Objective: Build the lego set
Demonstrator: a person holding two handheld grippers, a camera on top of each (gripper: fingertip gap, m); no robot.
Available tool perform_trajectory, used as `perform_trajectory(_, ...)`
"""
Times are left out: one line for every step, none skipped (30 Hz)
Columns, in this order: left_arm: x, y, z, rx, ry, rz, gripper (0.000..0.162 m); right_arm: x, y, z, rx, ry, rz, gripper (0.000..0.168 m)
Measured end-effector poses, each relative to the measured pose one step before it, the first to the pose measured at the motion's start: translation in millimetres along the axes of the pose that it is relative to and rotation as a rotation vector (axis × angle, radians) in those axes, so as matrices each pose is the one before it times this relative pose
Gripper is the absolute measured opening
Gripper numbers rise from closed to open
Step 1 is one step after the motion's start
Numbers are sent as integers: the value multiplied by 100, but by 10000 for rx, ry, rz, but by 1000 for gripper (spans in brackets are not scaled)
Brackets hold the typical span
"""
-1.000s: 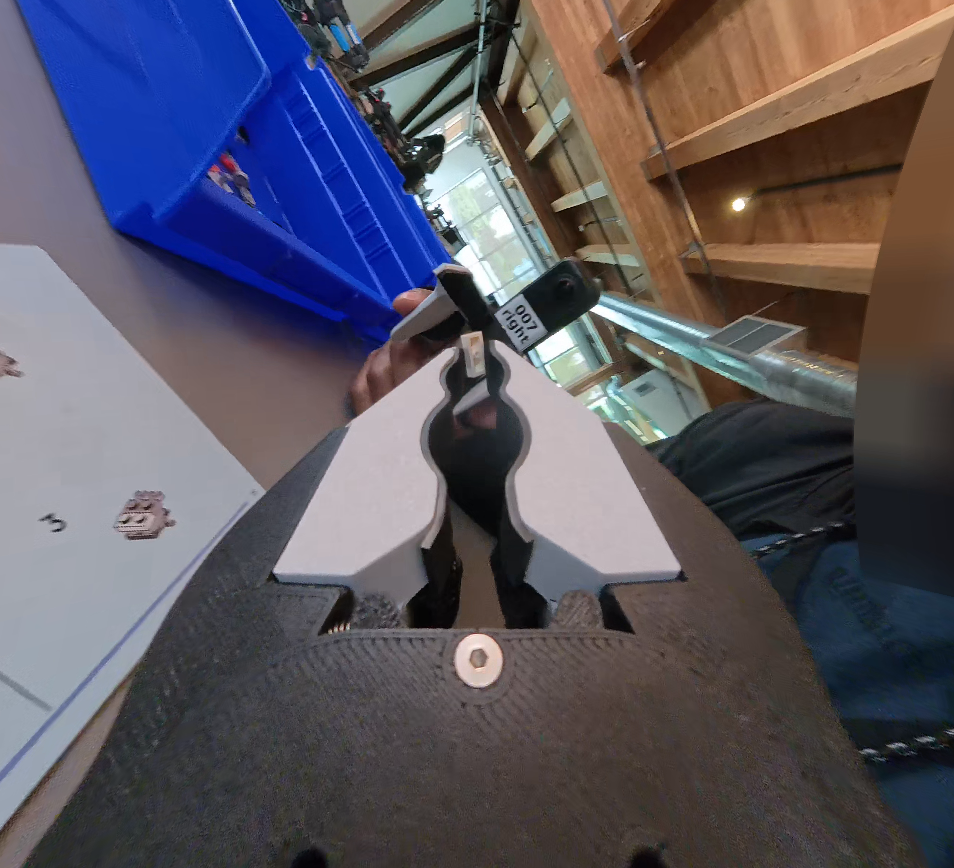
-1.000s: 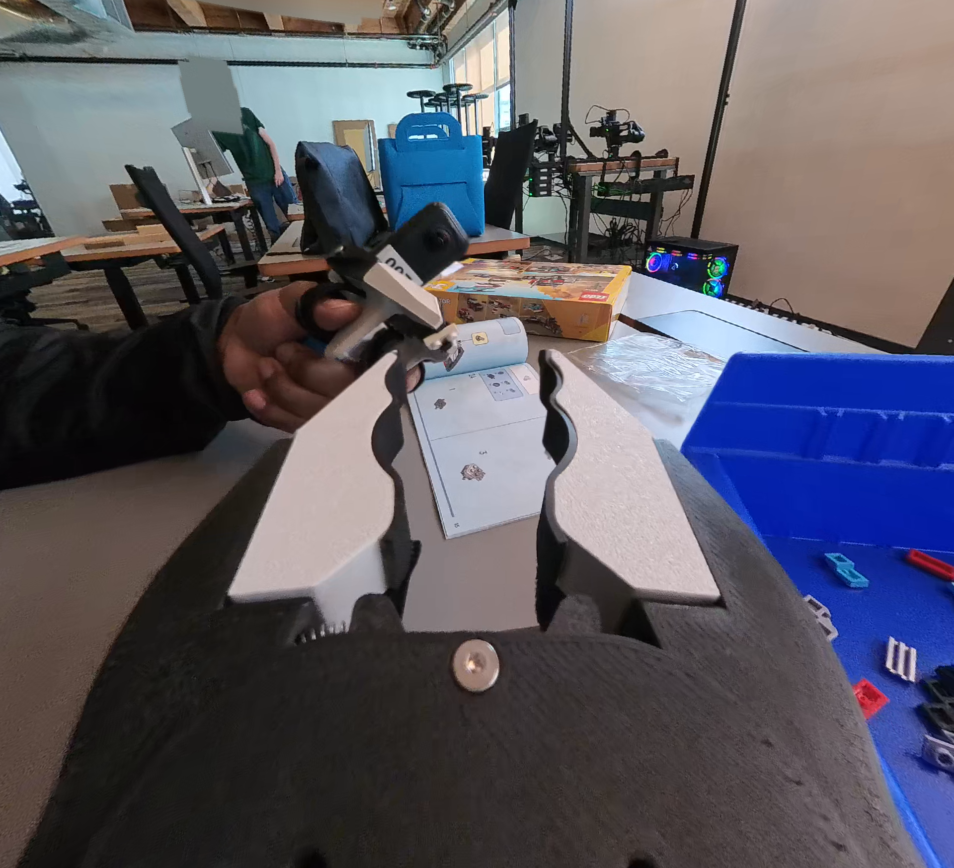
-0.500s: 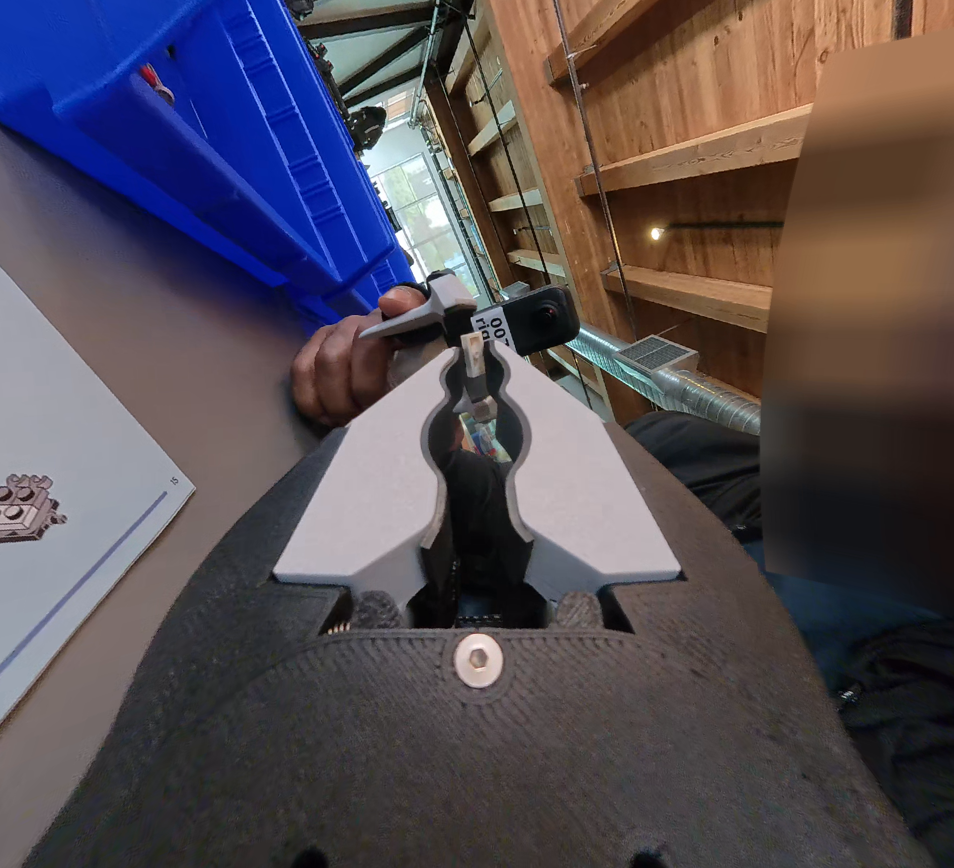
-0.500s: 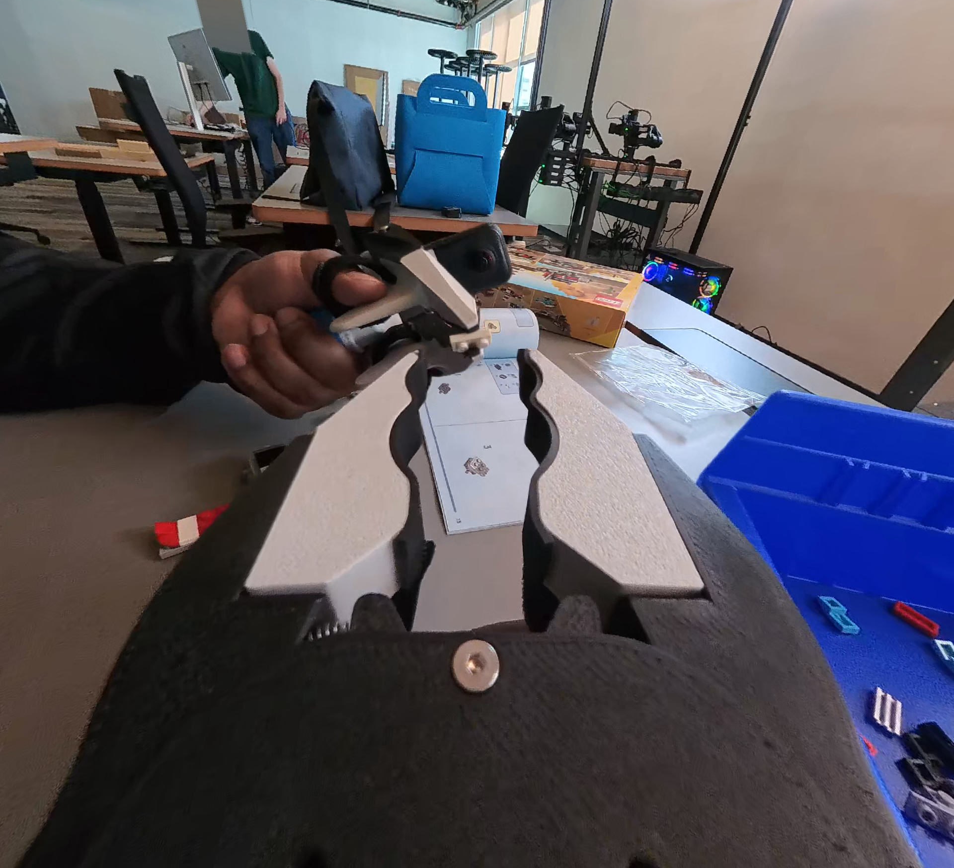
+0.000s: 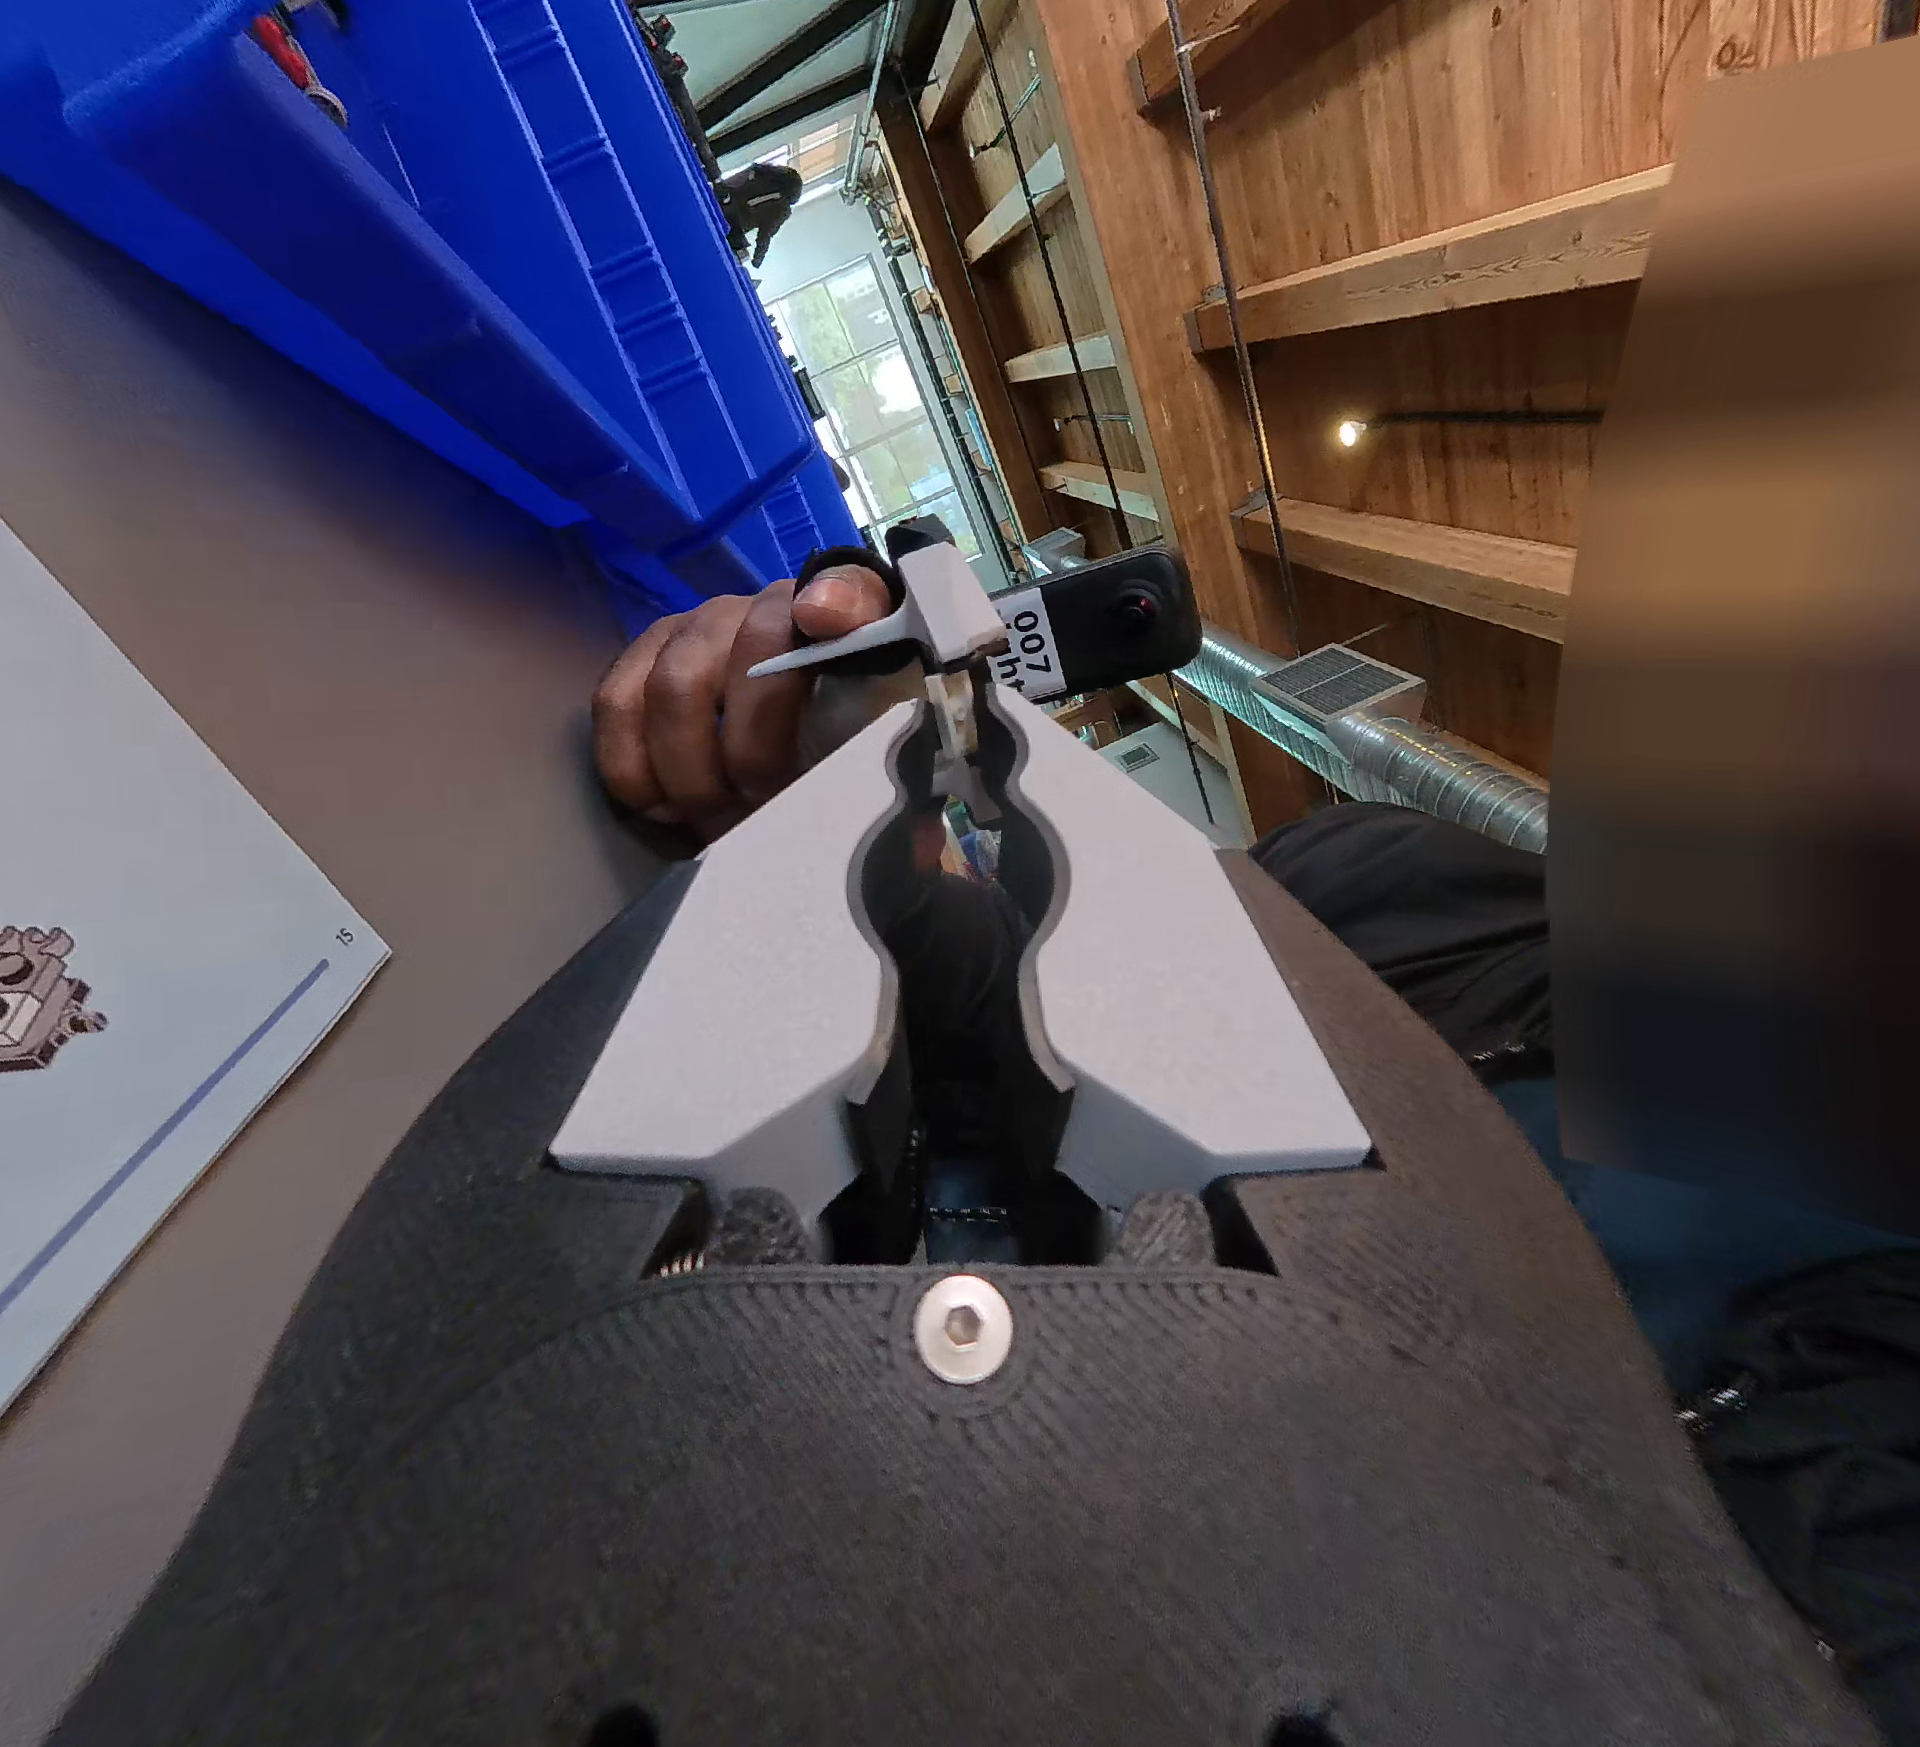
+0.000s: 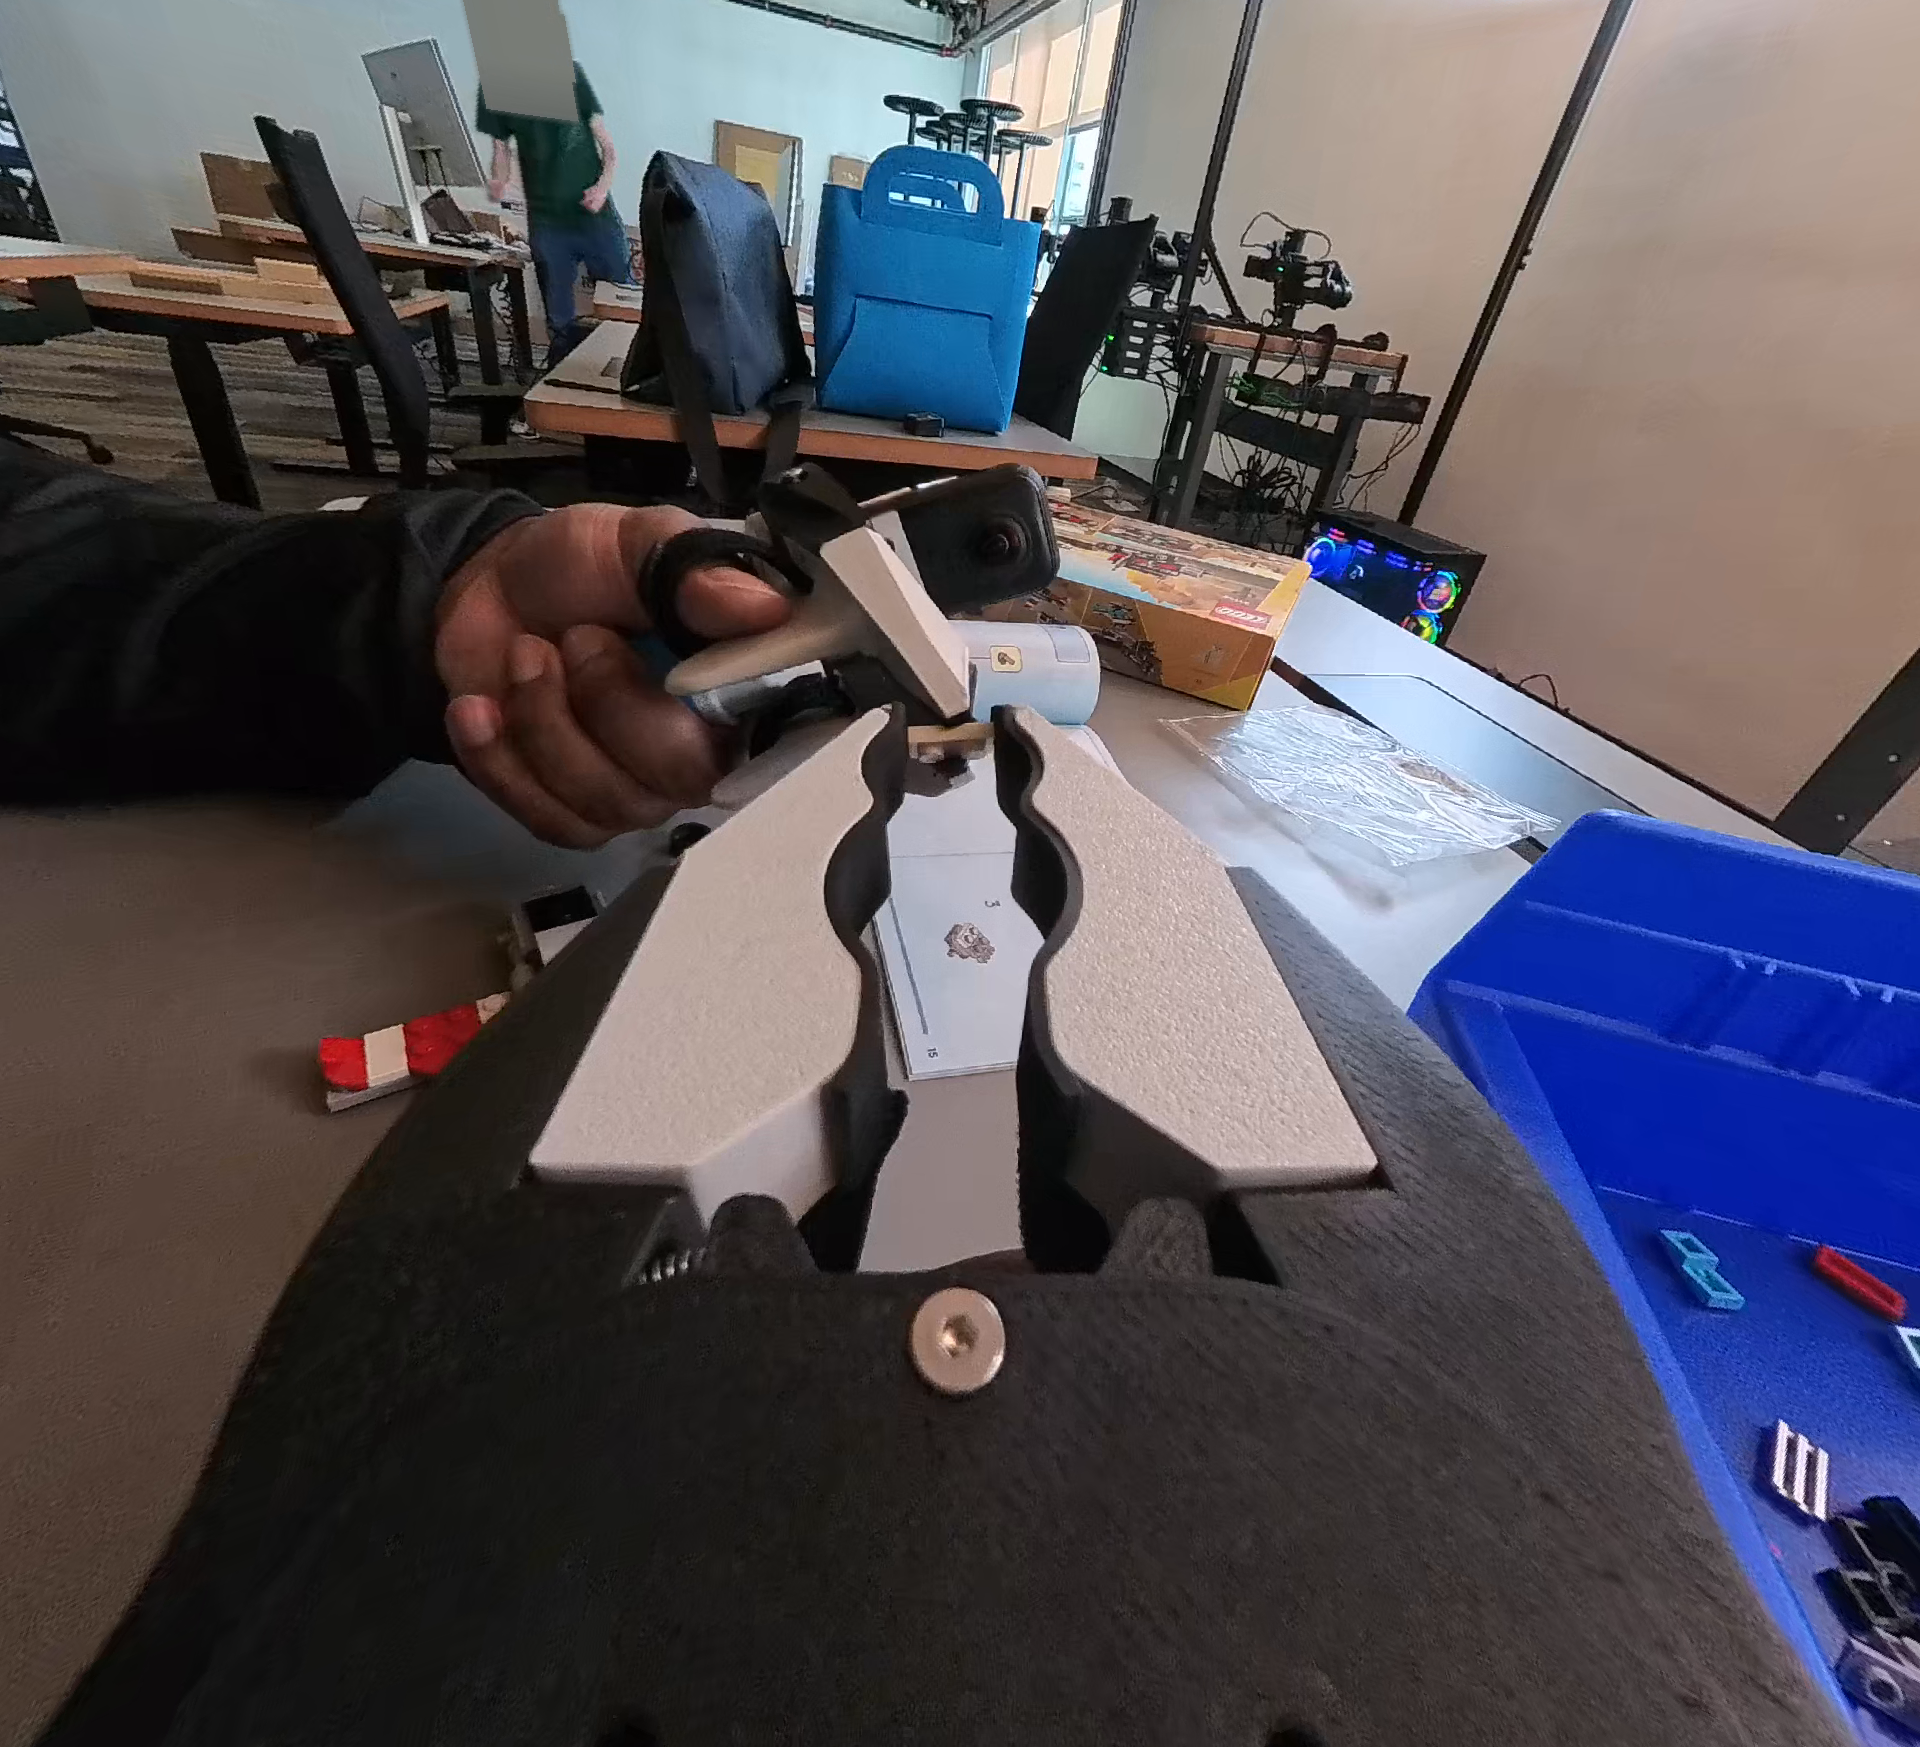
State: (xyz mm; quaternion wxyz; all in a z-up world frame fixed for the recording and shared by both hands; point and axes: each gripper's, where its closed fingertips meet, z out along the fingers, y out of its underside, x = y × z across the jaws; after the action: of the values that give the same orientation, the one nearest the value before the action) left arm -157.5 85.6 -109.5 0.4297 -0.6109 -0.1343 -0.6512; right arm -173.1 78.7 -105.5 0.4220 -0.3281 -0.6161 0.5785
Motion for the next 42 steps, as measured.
perform_trajectory(4,8,5,-14,-31,31,7,-6,-4,-6,5,-14,7,16)
perform_trajectory(-3,20,6,-15,-39,45,7,-1,-5,-9,6,-12,15,16)
perform_trajectory(-8,2,8,-18,-45,58,7,-3,-17,2,8,-16,19,16)
perform_trajectory(1,4,2,-18,-47,62,7,3,-2,-14,5,-15,17,16)
perform_trajectory(-2,14,3,-19,-54,72,7,-8,0,5,1,-10,11,16)
perform_trajectory(-16,5,-9,-20,-70,88,7,6,10,1,-6,-2,7,16)
perform_trajectory(-18,0,-13,-24,-89,110,8,5,19,9,-13,-1,5,16)
perform_trajectory(-29,-1,-26,-33,-100,114,8,5,23,17,-15,-3,7,16)
perform_trajectory(-23,-13,-48,-35,-104,109,9,3,25,20,-17,1,3,16)
perform_trajectory(-23,-29,-73,-30,-110,116,9,36,13,12,-8,22,4,16)
perform_trajectory(-70,-55,-119,-20,-141,123,9,48,-19,-15,16,24,23,16)
perform_trajectory(-73,-82,-156,-15,-158,134,10,74,-44,-49,38,16,48,16)
perform_trajectory(-25,-125,-202,-9,-128,138,12,111,-55,-54,42,24,71,16)
perform_trajectory(54,-185,-267,17,-91,140,13,108,-60,-48,44,29,72,16)
perform_trajectory(121,-239,-345,31,-72,165,14,94,-35,-39,32,22,58,16)
perform_trajectory(211,-292,-423,26,-67,238,15,68,-9,-22,4,17,47,16)
perform_trajectory(252,-341,-504,32,-99,327,16,28,7,-6,-3,9,22,16)
perform_trajectory(239,-442,-622,68,-146,380,17,13,36,10,-24,6,10,16)
perform_trajectory(240,-543,-721,120,-156,400,17,5,38,31,-33,2,3,16)
perform_trajectory(227,-644,-822,171,-147,387,18,4,39,26,-27,4,0,16)
perform_trajectory(168,-744,-933,226,-146,362,18,9,44,24,-37,1,8,16)
perform_trajectory(78,-806,-998,273,-156,329,18,8,24,11,-16,9,6,16)
perform_trajectory(-33,-827,-1035,296,-177,272,19,44,28,16,-17,15,17,16)
perform_trajectory(-120,-812,-1015,308,-180,206,19,34,19,15,-12,17,17,16)
perform_trajectory(-162,-786,-955,306,-157,146,19,32,17,16,-17,7,21,16)
perform_trajectory(-166,-725,-856,299,-128,100,19,44,30,20,-18,10,25,16)
perform_trajectory(-155,-661,-743,277,-107,62,19,28,20,20,-12,6,22,16)
perform_trajectory(-138,-558,-610,233,-87,36,18,38,14,14,-14,6,22,16)
perform_trajectory(-89,-456,-467,192,-63,26,18,24,26,16,-16,3,22,16)
perform_trajectory(-54,-369,-353,157,-43,20,18,24,18,11,-11,4,17,16)
perform_trajectory(-22,-266,-245,120,-24,9,18,29,9,11,-12,8,19,16)
perform_trajectory(-9,-192,-167,89,-8,-2,18,29,25,17,-16,6,19,16)
perform_trajectory(2,-135,-100,59,1,-8,18,19,30,18,-20,3,16,16)
perform_trajectory(-11,-66,-60,35,-3,-7,18,25,24,21,-15,6,12,16)
perform_trajectory(-21,-44,-38,20,-6,-6,18,22,19,14,-13,7,13,16)
perform_trajectory(-21,-19,-12,9,-6,-3,18,15,10,14,-13,2,14,16)
perform_trajectory(-20,-25,-27,11,-13,1,18,16,9,10,-6,5,12,16)
perform_trajectory(-35,-30,-30,15,-15,0,18,21,3,0,-1,6,13,16)
perform_trajectory(-8,-42,-34,19,-5,-4,18,28,3,-4,-1,5,15,16)
perform_trajectory(-9,-67,-53,28,-2,-4,17,9,-3,-6,3,1,15,16)
perform_trajectory(-17,-62,-49,29,-10,0,17,18,-5,4,4,3,11,16)
perform_trajectory(-30,-45,-41,22,-20,3,17,17,-12,-7,2,2,7,16)
